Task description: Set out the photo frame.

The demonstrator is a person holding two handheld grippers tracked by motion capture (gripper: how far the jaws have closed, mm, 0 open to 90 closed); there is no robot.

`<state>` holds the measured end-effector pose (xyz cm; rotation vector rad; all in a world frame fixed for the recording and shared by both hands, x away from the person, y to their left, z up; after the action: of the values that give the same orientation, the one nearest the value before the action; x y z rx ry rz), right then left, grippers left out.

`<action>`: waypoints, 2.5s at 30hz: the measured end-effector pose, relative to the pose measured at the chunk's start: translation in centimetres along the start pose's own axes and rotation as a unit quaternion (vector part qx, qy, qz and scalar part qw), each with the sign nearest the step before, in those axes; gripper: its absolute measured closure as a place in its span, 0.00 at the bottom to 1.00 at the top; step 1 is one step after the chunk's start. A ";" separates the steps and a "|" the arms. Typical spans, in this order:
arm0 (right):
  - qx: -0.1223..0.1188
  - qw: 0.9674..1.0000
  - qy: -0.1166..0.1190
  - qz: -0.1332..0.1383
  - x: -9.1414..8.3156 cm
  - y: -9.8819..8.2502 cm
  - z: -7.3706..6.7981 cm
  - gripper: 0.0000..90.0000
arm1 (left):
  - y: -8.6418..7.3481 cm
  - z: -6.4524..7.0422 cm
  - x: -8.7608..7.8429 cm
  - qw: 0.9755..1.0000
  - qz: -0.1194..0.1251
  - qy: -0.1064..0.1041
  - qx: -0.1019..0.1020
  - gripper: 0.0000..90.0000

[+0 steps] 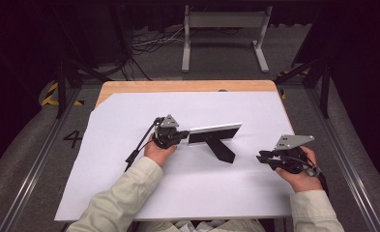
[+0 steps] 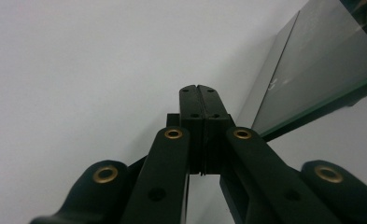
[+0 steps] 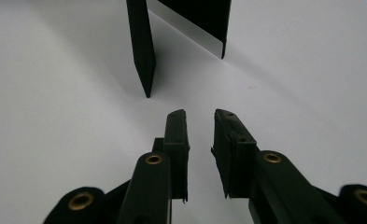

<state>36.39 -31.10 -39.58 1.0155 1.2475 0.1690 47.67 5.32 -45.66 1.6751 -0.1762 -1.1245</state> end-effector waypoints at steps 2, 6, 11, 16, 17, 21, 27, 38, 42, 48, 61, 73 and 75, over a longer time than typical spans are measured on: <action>-0.001 1.000 0.000 0.001 0.0 0.0 0.0 0.83 | -0.1 0.1 0.2 1.000 -0.006 -0.005 0.002 1.00; -0.002 1.000 0.001 0.001 0.0 0.1 0.0 0.83 | -0.2 0.4 0.5 1.000 -0.015 -0.014 0.000 1.00; 0.000 1.000 0.003 0.002 0.0 0.1 0.0 0.83 | -0.3 0.4 0.7 0.999 -0.024 -0.023 0.004 1.00; -0.004 1.000 0.005 0.011 -0.4 0.5 -0.3 0.82 | -0.4 0.4 0.6 0.999 -0.031 -0.025 0.005 1.00; -0.004 1.000 0.005 0.013 -0.5 0.5 -0.3 0.82 | -0.4 0.4 0.6 0.999 -0.032 -0.025 0.005 1.00; -0.001 1.000 0.003 0.010 -0.5 0.4 -0.2 0.82 | -0.4 0.3 0.6 0.999 -0.032 -0.027 0.006 1.00; 0.004 1.000 -0.001 0.004 -0.4 0.3 0.0 0.82 | -0.4 0.6 0.6 0.999 -0.035 -0.033 0.013 1.00; 0.006 1.000 -0.003 -0.004 -0.4 0.4 0.0 0.82 | -0.2 1.5 0.2 0.997 -0.049 -0.048 0.035 1.00; 0.007 1.000 -0.004 -0.006 -0.5 0.5 0.0 0.82 | -0.2 1.8 0.2 0.996 -0.053 -0.057 0.050 1.00; 0.003 1.000 -0.001 -0.013 -0.3 0.8 -0.3 0.81 | -0.1 2.5 0.1 0.993 -0.059 -0.072 0.071 1.00; 0.001 1.000 0.000 -0.024 -0.2 1.1 -0.5 0.81 | 0.1 4.9 -0.3 0.981 -0.079 -0.124 0.127 1.00; 0.011 1.000 0.005 -0.027 -0.4 1.2 -0.6 0.80 | 0.0 6.3 -0.4 0.973 -0.093 -0.155 0.145 1.00; 0.011 1.000 0.007 -0.027 -0.4 1.2 -0.7 0.80 | 0.0 6.5 -0.4 0.971 -0.096 -0.160 0.148 1.00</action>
<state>36.19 -30.26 -38.40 0.9989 1.2903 0.1206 42.68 1.18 -45.41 1.7879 -0.4105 -1.5755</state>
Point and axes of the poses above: each handheld gripper's, and its own axes: x roughly forward along the jaws, y roughly out of its top, z roughly to its right, the point moved 2 cm from there along x, roughly forward along the jaws, and after that the axes turned 10 degrees about y, right-handed, at the moved point
